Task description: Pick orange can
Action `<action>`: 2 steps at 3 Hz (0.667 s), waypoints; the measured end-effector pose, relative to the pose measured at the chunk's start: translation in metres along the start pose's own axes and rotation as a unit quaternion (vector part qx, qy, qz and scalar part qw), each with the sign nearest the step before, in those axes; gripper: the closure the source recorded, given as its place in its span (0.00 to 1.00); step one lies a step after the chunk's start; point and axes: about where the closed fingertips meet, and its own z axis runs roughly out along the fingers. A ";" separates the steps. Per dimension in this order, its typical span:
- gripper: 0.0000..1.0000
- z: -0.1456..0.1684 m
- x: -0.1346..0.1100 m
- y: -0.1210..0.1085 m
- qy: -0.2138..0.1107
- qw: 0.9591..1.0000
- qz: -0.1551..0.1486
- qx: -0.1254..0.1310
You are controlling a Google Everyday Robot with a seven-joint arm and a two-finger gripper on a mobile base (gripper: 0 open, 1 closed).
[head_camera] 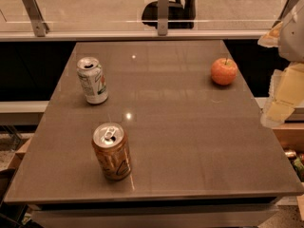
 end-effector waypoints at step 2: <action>0.00 -0.010 0.001 0.013 -0.042 0.999 0.005 0.012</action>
Offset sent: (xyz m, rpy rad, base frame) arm -0.0570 -0.0006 0.0161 0.2848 -0.1193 0.0285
